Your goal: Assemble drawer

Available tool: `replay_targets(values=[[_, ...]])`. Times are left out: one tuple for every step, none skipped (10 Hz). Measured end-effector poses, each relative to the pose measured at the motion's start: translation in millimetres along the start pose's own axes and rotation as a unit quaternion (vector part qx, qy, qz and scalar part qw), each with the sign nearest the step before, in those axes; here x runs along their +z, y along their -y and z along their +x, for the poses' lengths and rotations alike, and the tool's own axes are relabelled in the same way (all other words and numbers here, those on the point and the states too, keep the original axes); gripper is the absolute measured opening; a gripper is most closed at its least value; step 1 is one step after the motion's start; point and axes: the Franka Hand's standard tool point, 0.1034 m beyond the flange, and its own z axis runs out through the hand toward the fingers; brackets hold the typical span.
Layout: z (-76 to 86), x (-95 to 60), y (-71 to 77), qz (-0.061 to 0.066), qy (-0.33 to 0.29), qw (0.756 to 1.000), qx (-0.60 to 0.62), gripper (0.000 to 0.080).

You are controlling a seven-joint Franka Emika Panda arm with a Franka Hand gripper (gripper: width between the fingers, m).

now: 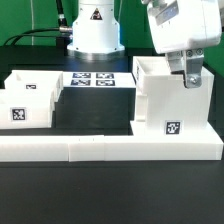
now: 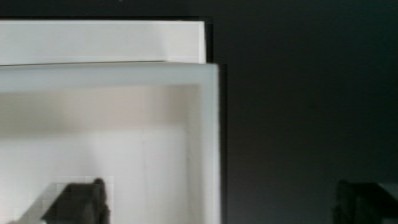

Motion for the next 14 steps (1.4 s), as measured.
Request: replay_targets(values=[[0.0, 0.0, 0.0, 0.0, 0.0, 1.0, 0.0, 0.0648], [-0.5, -2.9, 3.3, 0.004, 0.0, 1.0, -0.004, 0.0648], [-0.8, -3.4, 2.8, 0.004, 0.0, 1.0, -0.018, 0.0649], [3.3, -12.2, -2.2, -0.006, 0.007, 0.995, -0.1, 0.0649], [7.0, -29.4, -7.1, -0.012, 0.016, 0.989, -0.149, 0.0649], [9.8, -44.4, -13.0, -0.023, 0.026, 0.978, -0.204, 0.0649], [13.2, -54.2, -14.4, -0.02, 0.03, 0.974, -0.222, 0.0649], [12.9, -55.8, -15.3, -0.002, 0.023, 0.979, -0.203, 0.0649], [12.0, -53.5, -17.2, -0.006, 0.024, 0.978, -0.207, 0.0649], [12.7, -53.5, -16.8, -0.005, 0.023, 0.973, -0.231, 0.0649], [14.1, -53.0, -17.7, -0.005, 0.023, 0.958, -0.285, 0.0649], [21.3, -52.9, -24.0, -0.016, 0.026, 0.928, -0.371, 0.0649], [31.8, -56.4, -28.7, -0.029, 0.028, 0.896, -0.441, 0.0649], [42.8, -60.5, -32.4, -0.038, 0.035, 0.87, -0.491, 0.0649]])
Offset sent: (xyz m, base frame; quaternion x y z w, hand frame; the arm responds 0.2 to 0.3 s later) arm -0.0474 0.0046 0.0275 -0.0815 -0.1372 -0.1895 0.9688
